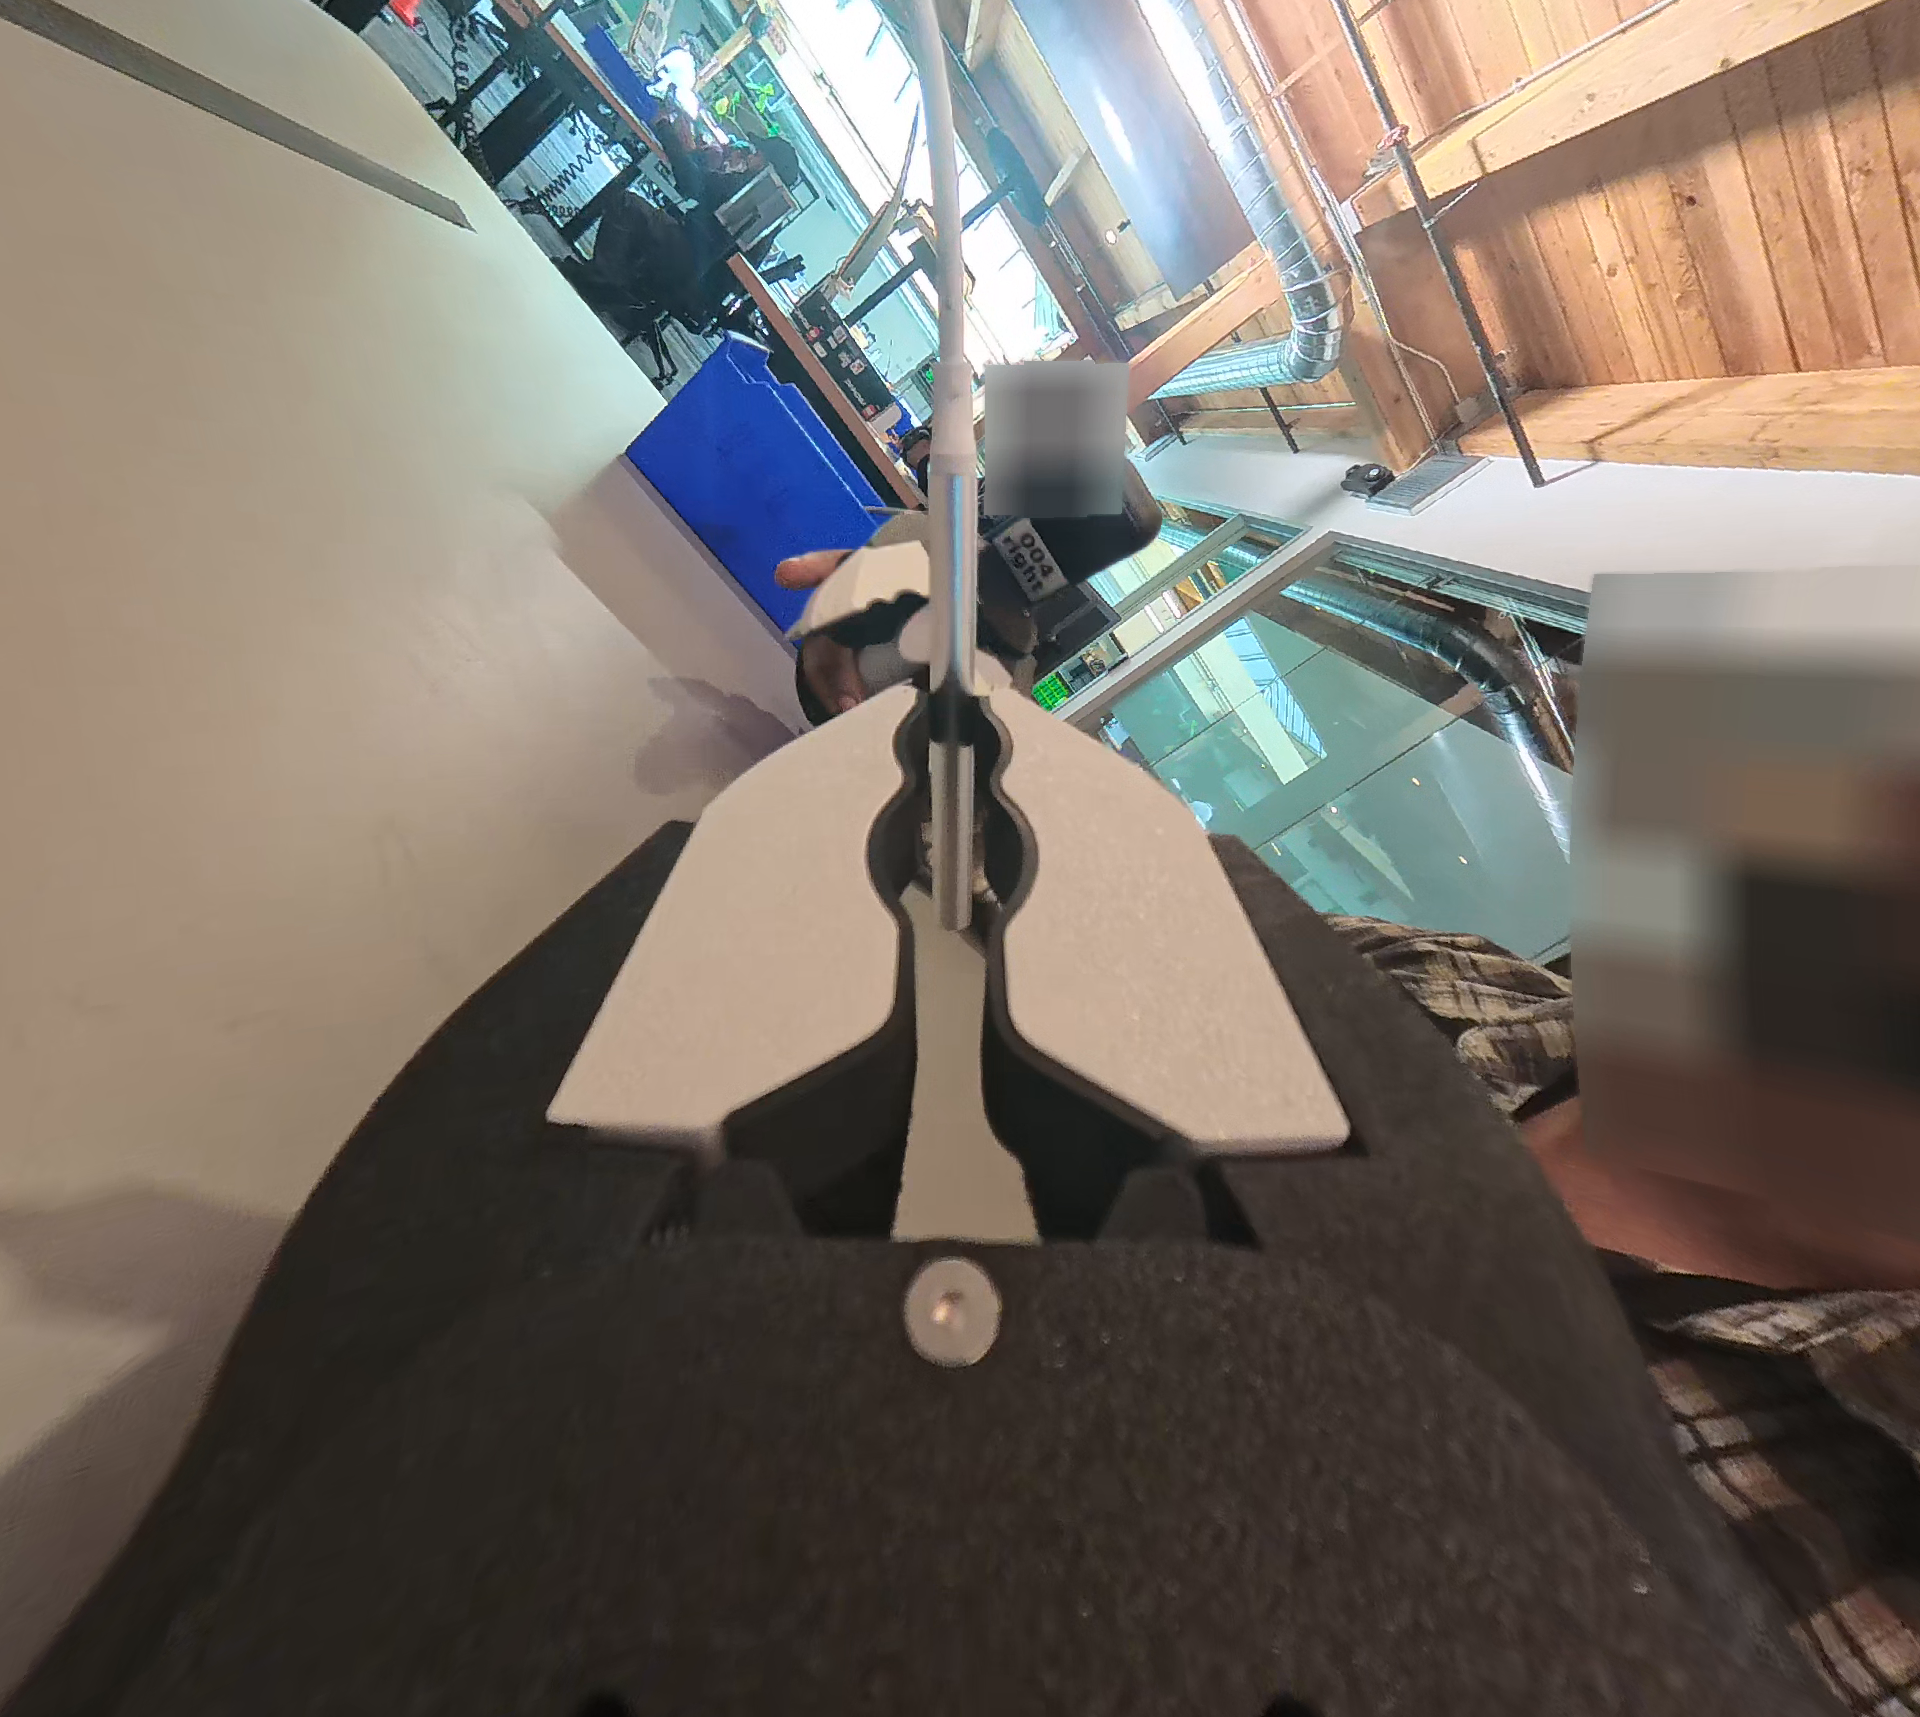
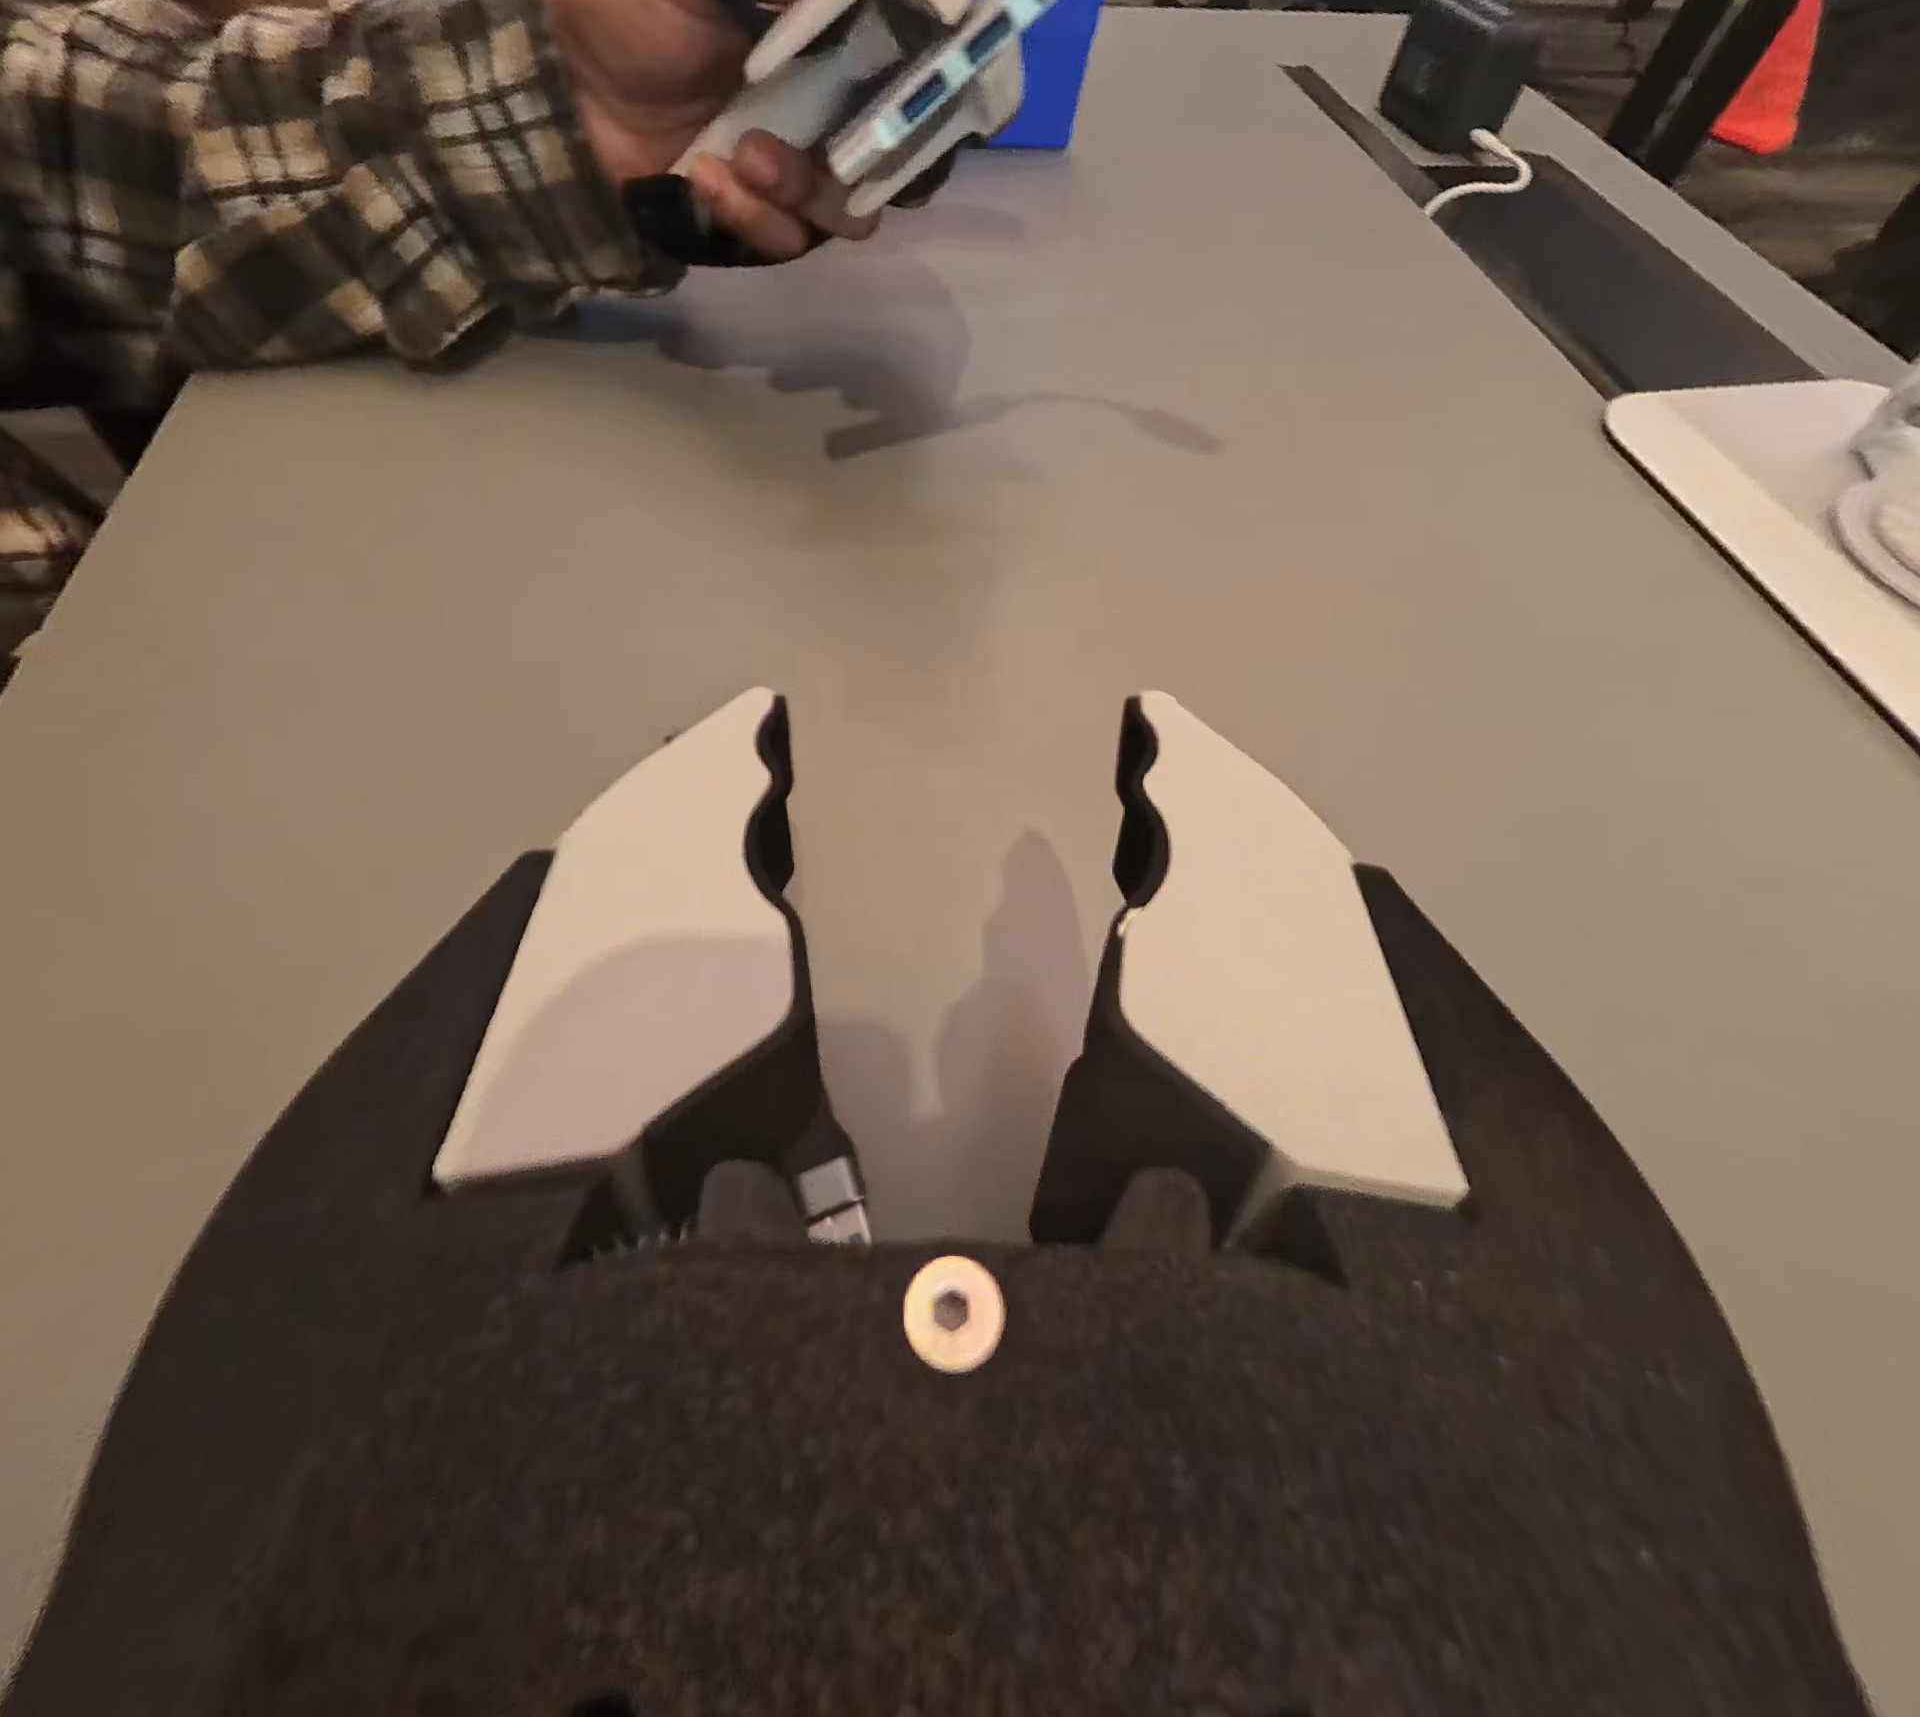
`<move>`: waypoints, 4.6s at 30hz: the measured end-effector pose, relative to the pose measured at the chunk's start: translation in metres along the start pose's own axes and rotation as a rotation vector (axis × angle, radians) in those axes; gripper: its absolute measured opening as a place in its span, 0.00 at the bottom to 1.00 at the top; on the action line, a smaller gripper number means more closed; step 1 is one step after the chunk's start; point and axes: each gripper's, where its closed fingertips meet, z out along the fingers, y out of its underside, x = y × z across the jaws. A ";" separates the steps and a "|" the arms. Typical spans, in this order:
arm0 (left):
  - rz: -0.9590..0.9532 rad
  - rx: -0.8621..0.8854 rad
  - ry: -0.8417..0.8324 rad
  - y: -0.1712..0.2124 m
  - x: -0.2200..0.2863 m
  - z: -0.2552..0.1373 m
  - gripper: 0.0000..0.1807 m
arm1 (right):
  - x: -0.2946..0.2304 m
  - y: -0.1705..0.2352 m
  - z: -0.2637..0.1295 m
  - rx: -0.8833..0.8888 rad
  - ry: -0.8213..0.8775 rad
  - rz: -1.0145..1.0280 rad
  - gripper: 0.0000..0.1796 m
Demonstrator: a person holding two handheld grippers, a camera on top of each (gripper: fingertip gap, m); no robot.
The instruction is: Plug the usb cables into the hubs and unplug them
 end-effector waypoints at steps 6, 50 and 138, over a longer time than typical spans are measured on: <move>-0.008 0.017 0.000 -0.003 -0.003 -0.004 0.03 | -0.021 0.016 0.010 -0.121 -0.050 -0.120 0.34; -0.037 0.028 -0.017 -0.004 -0.011 -0.007 0.03 | -0.057 0.062 0.019 -0.353 -0.267 -0.223 0.19; -0.035 0.116 -0.016 -0.020 -0.008 -0.023 0.04 | -0.039 0.085 -0.021 -1.156 -0.077 0.192 0.22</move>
